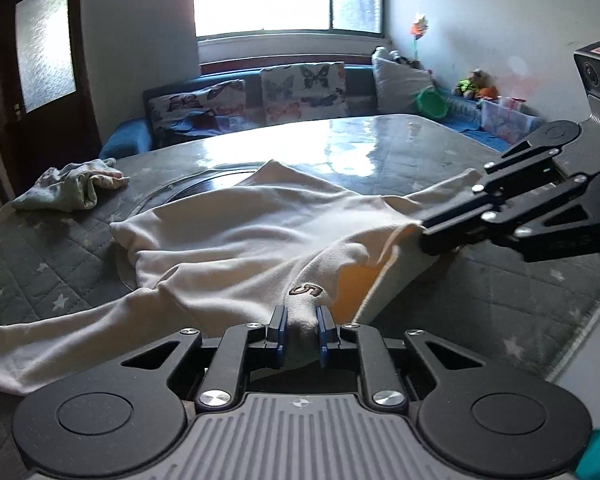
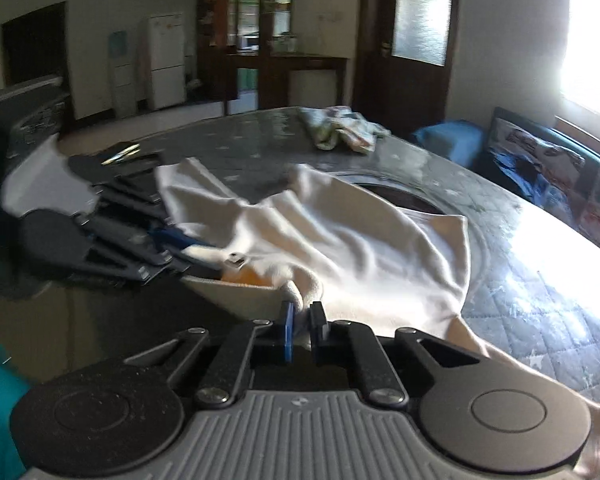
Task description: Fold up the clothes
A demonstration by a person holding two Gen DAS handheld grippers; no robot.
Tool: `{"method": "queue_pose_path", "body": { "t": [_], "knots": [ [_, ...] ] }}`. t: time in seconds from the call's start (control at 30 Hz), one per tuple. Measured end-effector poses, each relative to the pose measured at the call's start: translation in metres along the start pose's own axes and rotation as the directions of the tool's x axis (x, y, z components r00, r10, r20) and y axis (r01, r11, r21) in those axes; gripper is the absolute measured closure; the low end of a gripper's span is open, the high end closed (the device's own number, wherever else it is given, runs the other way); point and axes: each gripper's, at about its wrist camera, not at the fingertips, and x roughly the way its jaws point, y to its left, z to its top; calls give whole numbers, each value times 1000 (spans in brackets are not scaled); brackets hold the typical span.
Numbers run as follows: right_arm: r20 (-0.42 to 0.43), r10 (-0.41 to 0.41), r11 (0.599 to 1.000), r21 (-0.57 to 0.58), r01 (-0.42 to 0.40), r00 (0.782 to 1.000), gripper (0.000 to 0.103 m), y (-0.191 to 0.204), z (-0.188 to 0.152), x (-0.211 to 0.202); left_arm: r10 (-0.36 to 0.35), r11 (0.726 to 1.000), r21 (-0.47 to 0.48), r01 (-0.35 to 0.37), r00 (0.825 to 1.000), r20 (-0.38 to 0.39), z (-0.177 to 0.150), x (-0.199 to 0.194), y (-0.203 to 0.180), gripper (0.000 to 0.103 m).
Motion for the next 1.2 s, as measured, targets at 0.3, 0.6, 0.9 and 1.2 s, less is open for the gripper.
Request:
{"method": "queue_pose_path", "body": {
  "t": [0.3,0.6,0.9,1.2],
  "knots": [
    [-91,84,994,-57,-90,992,97,17,-22,0,-23,999,40,26,996,-82,-30,-5,9,86],
    [-109,96,993,-53,-102,989,93,12,-12,38,-72,995,57,78,993,-98,-33,-14,14,81],
    [-75,42,999,12,-42,996,88,-30,15,41,69,995,-64,-71,997,-36,19,-6,68,73],
    [-46,-164,970,173,170,985,83,-119,53,70,260,929,-238,-282,958,-119,82,69,148,63]
  ]
}}
